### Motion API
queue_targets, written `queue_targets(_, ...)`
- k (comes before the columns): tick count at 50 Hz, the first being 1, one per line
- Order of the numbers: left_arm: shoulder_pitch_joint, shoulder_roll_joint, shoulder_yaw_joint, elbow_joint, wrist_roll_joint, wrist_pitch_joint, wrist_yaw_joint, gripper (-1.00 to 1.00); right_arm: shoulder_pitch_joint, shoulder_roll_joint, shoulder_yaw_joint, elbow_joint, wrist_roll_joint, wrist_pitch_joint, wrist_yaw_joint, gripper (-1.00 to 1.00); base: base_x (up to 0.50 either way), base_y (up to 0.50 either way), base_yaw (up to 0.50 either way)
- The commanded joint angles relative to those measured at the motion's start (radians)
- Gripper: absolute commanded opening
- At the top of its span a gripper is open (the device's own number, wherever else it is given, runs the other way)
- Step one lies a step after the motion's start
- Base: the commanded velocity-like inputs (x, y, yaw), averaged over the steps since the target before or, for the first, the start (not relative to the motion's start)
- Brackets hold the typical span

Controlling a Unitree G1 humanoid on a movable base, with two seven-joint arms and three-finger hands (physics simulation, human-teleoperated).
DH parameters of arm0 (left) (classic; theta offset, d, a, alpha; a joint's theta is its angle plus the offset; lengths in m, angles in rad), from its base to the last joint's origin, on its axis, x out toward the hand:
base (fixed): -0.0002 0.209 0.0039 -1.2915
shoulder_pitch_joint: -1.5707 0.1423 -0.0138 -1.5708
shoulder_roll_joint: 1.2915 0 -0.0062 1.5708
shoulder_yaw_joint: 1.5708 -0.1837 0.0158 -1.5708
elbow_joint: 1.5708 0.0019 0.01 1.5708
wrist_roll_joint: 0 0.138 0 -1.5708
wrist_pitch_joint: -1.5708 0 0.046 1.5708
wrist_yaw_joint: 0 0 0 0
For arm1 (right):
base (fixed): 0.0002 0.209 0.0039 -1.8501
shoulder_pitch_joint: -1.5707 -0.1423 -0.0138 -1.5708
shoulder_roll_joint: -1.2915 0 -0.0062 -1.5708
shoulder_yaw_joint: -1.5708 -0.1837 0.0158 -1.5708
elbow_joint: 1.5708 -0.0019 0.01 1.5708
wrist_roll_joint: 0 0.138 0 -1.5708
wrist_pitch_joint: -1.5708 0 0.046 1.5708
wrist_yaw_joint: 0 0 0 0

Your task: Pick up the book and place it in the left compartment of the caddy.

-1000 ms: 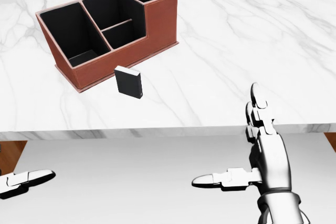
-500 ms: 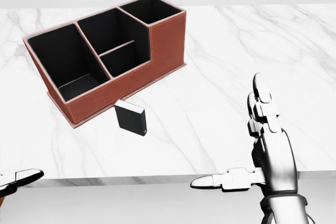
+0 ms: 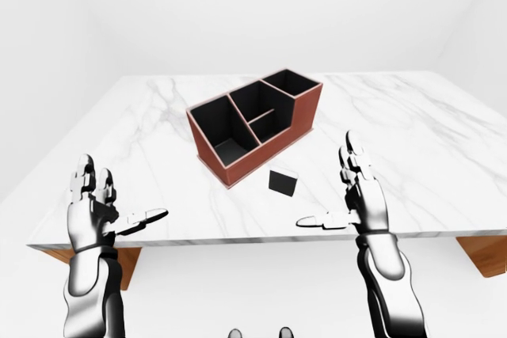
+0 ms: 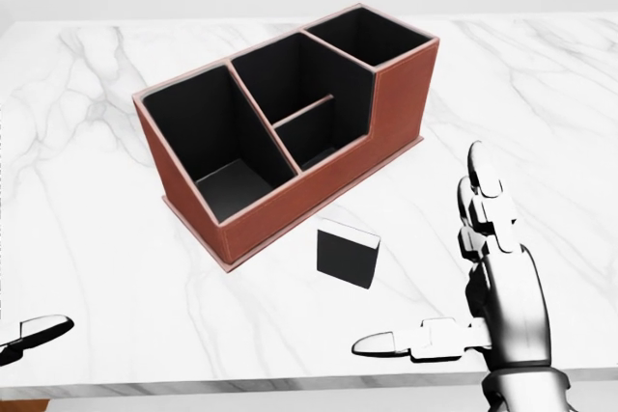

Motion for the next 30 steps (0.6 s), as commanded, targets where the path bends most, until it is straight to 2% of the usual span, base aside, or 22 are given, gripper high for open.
queue_targets(1, 0.005, -0.006, 0.0, -0.001, 0.004, -0.006, -0.003, 1.0, 0.023, 0.003, -0.005, -0.004, 0.02, 0.0, 0.0, 1.0, 0.32, 0.2, 0.0)
queue_targets(3, 0.004, -0.005, -0.001, -0.004, 0.004, -0.003, -0.001, 1.0, 0.025, 0.002, -0.006, -0.014, 0.024, 0.0, 0.003, 1.0, 0.43, 0.18, 0.0)
queue_targets(6, 0.004, -0.007, -0.006, 0.009, 0.013, -0.018, -0.003, 1.0, 0.02, 0.002, -0.017, -0.004, 0.033, 0.0, 0.002, 1.0, 0.5, 0.06, 0.0)
queue_targets(19, 0.007, -0.013, -0.02, 0.009, 0.017, -0.023, 0.0, 1.0, 0.027, 0.001, -0.018, 0.004, 0.04, 0.0, 0.003, 1.0, 0.5, 0.0, 0.0)
queue_targets(22, 0.005, -0.014, -0.023, 0.021, 0.02, -0.032, -0.001, 1.0, 0.034, -0.001, -0.023, 0.005, 0.04, 0.0, 0.004, 1.0, 0.5, 0.0, 0.0)
queue_targets(30, 0.009, -0.015, -0.021, 0.007, 0.016, -0.024, 0.001, 1.0, 0.022, -0.007, -0.011, 0.028, 0.006, 0.0, 0.005, 1.0, 0.5, 0.11, 0.0)
